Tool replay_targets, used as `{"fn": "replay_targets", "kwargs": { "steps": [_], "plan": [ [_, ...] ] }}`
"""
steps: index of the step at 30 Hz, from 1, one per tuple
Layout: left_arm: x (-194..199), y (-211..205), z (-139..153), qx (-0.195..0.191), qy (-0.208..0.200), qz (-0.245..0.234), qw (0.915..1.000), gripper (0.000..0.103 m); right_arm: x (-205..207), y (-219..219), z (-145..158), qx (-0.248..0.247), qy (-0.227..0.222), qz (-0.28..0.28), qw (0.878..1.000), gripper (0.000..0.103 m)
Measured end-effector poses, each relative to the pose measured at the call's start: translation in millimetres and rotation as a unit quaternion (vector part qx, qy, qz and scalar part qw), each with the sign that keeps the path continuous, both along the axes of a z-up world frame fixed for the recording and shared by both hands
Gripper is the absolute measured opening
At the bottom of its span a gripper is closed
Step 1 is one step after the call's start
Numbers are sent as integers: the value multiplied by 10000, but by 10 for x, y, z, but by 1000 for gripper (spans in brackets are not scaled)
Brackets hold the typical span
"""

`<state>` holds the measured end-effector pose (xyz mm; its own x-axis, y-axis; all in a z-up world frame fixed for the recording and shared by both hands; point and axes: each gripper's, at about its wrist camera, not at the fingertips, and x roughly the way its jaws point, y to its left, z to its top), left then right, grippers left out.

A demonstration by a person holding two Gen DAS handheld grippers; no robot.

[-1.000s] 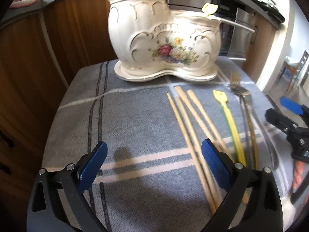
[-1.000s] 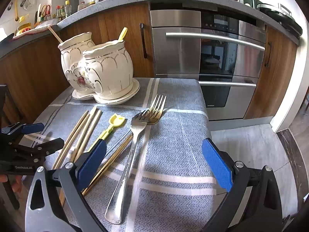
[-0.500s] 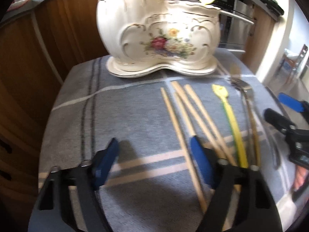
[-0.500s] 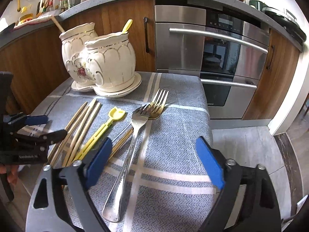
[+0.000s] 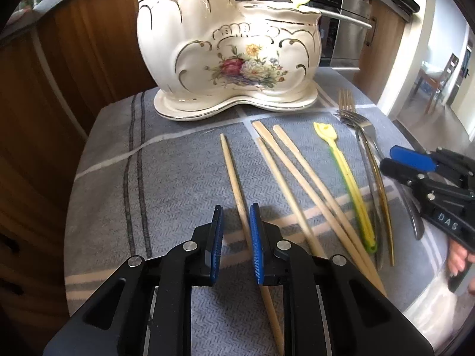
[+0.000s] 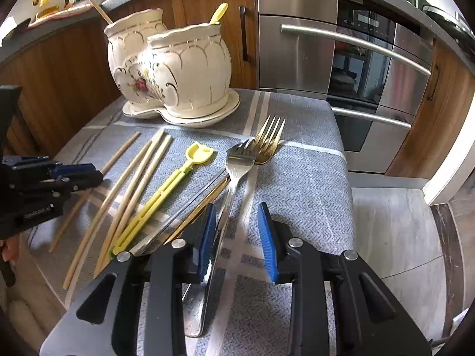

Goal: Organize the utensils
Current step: 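Grasp another wooden chopstick with the left tool while the right tool grasps a silver fork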

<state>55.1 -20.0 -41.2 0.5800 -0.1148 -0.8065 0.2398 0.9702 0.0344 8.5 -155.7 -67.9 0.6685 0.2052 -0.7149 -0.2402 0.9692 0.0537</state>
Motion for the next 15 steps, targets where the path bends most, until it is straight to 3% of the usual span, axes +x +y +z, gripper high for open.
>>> {"fn": "replay_targets", "kwargs": {
  "steps": [5,8,11,15],
  "plan": [
    [60,-43,-13,27,-85,41,10000,20,115,79,7,-304,57,83,9995,25],
    [64,-48,-15,33,-107,-29,9999,20,165,48,-4,-120,150,246,9995,15],
    [40,-8,-22,103,-192,-160,9996,8,173,21,-10,-64,121,241,9996,10],
    [38,38,-25,12,-205,-196,9996,5,180,-54,-5,141,119,183,9997,8]
  ]
}}
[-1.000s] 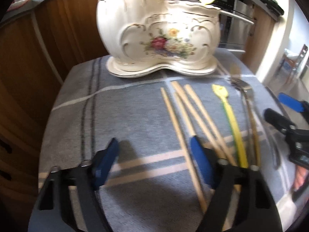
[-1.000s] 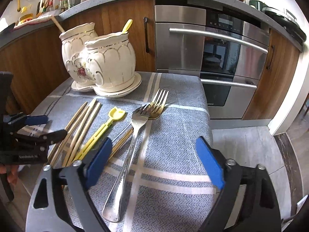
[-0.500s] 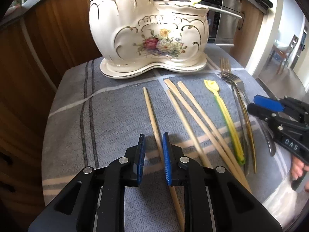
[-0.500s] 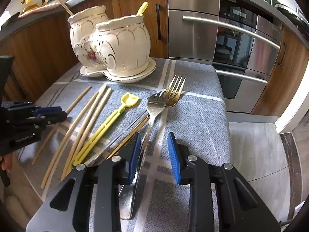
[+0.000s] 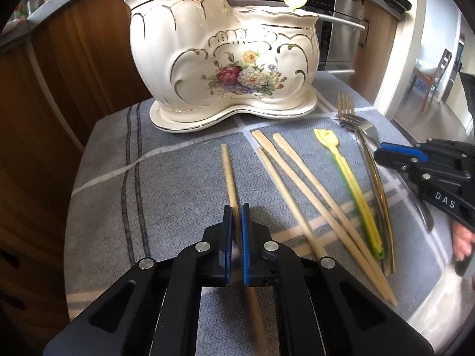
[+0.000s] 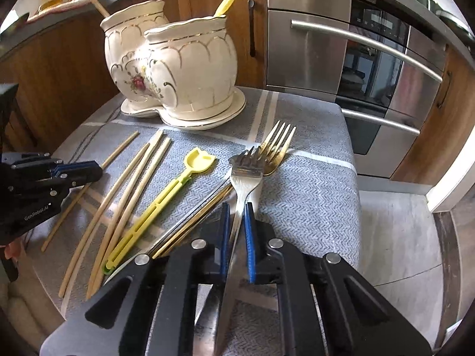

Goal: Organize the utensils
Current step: 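Grasp another wooden chopstick with the left tool while the right tool grasps a silver fork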

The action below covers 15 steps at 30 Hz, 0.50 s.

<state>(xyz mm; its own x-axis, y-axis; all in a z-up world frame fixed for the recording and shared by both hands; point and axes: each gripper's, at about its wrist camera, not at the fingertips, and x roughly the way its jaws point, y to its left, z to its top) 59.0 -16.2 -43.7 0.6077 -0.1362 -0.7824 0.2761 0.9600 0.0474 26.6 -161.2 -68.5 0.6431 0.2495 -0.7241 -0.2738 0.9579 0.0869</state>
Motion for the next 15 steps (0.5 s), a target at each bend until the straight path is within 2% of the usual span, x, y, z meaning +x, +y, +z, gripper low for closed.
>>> {"fn": "replay_targets", "kwargs": {
  "steps": [9,15],
  "plan": [
    [-101,62,123,-182,-252,-56,9995,5,-116,-48,107,203,-442,23,9988,5],
    [-214,199,277,-401,-575,-10,9975,5,-288,-32,263,329,-1045,118,9939,5]
  ]
}}
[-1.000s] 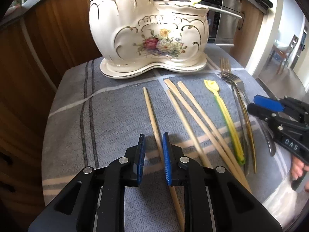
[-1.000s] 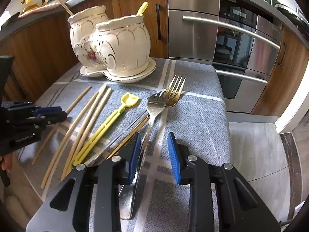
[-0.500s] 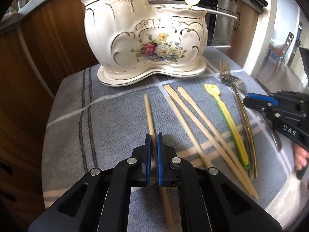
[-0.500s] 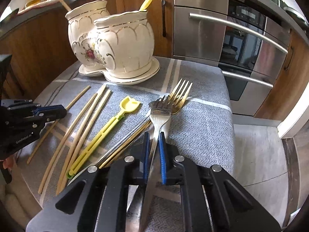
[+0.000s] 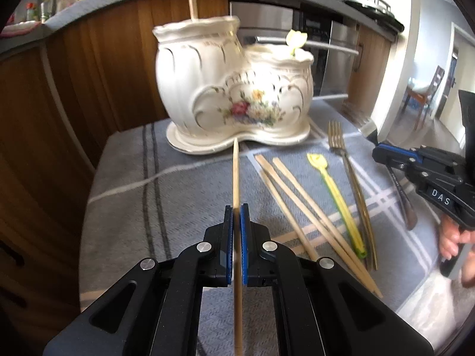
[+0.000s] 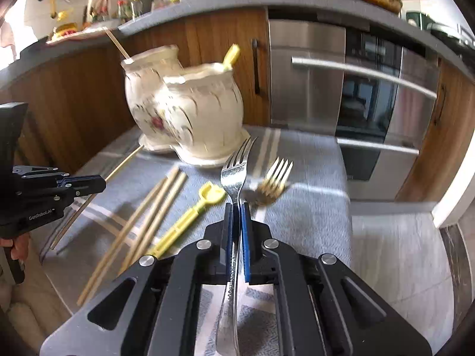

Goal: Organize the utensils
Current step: 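Lower the chopstick into the tall cup with the left tool while the right tool carries the fork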

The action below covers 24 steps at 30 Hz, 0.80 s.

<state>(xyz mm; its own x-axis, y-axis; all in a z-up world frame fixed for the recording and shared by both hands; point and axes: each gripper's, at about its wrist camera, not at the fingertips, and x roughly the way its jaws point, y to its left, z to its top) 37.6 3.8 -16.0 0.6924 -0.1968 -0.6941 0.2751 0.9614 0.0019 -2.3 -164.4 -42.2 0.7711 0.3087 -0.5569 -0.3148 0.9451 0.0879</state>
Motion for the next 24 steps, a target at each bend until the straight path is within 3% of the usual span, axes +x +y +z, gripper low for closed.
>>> {"fn": "replay_targets", "kwargs": {
  "steps": [10,15,24],
  "plan": [
    [-166,181,194,-326,-587,44,9977,5,-287,113,225,-138,-1097,61,9938,3],
    [-195,274,239,-511,-755,74,9958,5,-374,175,263,-236,-1404,74,9898,3],
    [-335,567,480,-958,-1596,202,9823,5,-546,186,499,45,-2039,-95,9789,3]
  ]
}}
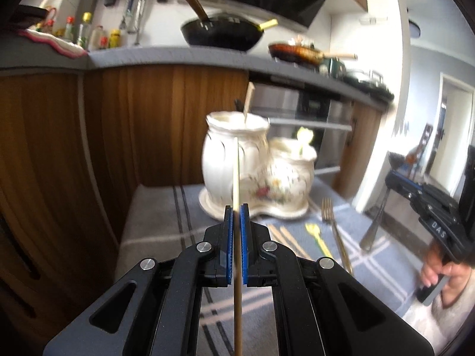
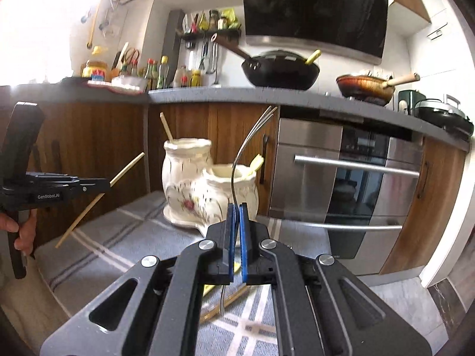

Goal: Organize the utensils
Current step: 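Lower the chopstick into the tall cup with the left tool while the right tool carries the fork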

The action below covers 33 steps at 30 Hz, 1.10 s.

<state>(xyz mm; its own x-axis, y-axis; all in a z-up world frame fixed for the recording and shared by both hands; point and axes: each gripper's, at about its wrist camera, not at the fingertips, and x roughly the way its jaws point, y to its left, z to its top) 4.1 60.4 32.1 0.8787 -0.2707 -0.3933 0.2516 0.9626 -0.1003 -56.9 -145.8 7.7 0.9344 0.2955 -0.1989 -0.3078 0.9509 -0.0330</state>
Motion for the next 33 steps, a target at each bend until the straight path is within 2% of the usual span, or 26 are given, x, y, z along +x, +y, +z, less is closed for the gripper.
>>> {"fn": "replay_targets", "kwargs": {
  "steps": [9,16,25,29,33],
  "plan": [
    [110,186,267,-465,-674,96,9966,5,248,31,452,313,-318,-32,9990,3],
    [457,207,589,-674,-1095,34,9917,5,663,100,742,720,-504,-52,9961,3],
    [1132,101,1058,-993,-1520,-124,9833,5,1146,97,732,1120,-426,-271,9924,3],
    [1404,61,1114,-1088,-1629,-115,9806,5,1239,82,611,1058,-325,-254,9935,3],
    [1705,1,1074,-1105,-1514,-104,9822,5,1312,88,524,1039,-206,-187,9942,3]
  ]
}}
